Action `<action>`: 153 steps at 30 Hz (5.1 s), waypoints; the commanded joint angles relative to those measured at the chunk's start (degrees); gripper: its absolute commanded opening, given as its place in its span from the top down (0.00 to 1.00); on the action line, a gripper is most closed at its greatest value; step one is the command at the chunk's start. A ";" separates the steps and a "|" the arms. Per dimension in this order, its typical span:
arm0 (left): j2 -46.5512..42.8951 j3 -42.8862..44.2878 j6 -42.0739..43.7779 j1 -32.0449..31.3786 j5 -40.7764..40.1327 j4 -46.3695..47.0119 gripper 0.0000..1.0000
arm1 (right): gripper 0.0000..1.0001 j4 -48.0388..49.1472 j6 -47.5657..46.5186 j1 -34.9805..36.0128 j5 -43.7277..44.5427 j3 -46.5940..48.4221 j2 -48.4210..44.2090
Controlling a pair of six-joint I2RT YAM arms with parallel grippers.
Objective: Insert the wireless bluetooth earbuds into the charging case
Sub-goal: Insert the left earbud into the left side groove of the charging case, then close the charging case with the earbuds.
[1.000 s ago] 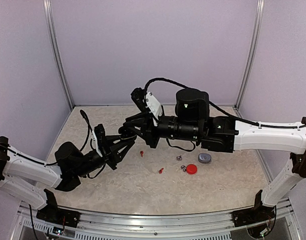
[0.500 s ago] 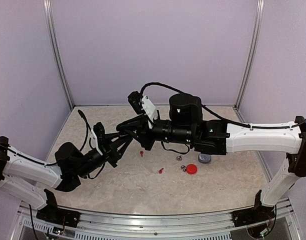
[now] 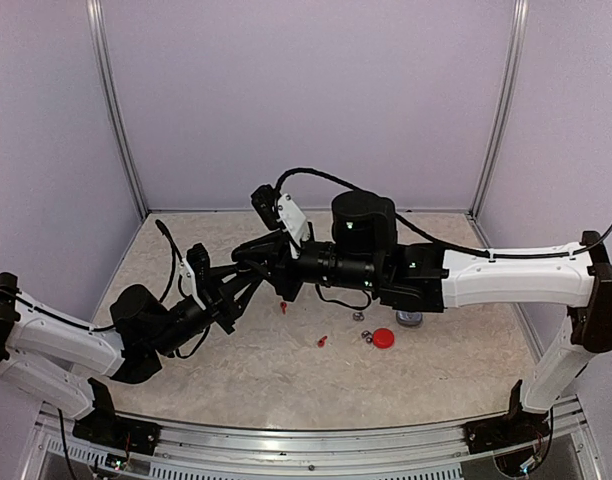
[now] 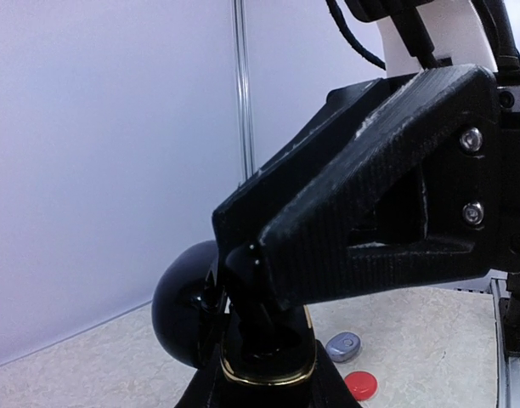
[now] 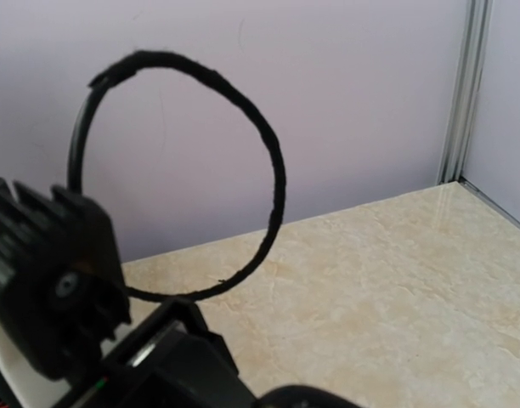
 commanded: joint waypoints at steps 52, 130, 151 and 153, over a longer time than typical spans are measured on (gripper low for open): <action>-1.29 0.40 -0.66 1.08 0.51 5.97 1.00 | 0.93 -1.81 4.39 1.18 2.15 -5.72 -1.94; 1.43 2.75 -0.19 1.22 13.80 2.17 1.00 | 0.55 -8.05 -6.95 -1.43 -3.16 1.00 -6.23; 2.03 3.49 -2.64 2.33 14.91 1.20 1.00 | 0.53 -11.29 -11.70 -1.16 -3.20 -0.63 -10.54; 2.18 3.69 -2.86 2.33 14.99 1.28 1.00 | 0.47 -12.22 -12.35 -0.69 -1.62 0.06 -9.65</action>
